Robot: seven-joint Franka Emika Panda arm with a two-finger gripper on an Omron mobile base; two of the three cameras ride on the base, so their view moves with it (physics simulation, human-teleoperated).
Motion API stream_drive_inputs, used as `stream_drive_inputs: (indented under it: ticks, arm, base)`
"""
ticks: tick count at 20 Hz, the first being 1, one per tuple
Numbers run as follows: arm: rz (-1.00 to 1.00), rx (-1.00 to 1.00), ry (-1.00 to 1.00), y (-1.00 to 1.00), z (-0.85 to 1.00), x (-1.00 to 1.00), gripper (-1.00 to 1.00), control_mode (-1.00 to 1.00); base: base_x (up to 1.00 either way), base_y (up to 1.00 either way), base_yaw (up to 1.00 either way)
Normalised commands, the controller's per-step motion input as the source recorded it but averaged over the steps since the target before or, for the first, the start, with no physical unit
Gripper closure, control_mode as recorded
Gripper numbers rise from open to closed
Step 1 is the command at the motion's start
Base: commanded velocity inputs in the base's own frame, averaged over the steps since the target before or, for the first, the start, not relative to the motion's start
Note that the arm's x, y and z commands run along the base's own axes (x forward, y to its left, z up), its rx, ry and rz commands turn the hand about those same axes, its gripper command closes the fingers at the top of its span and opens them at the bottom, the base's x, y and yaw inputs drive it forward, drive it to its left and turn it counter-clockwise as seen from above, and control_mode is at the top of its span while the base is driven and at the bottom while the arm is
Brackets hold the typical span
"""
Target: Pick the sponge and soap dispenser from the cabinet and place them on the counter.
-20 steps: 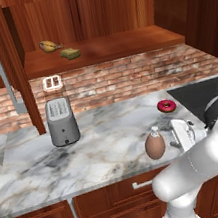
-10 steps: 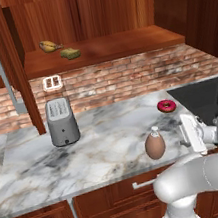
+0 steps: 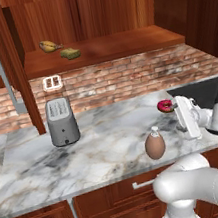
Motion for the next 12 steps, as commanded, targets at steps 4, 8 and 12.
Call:
stream_drive_inputs:
  ticks: [4,8,12]
  arm:
    - [-0.03,0.00,-0.01,0.22,0.84,-0.21,-1.00,-1.00]
    - [-0.14,0.00,0.00,0.16,0.73,-0.34,-1.00,-1.00]
    - [-0.30,0.00,0.00,0.32,0.50,-0.23,-1.00,-1.00]
  base:
    - [0.00,0.00,0.00]
    - [0.00,0.00,0.00]
    - [0.00,0.00,0.00]
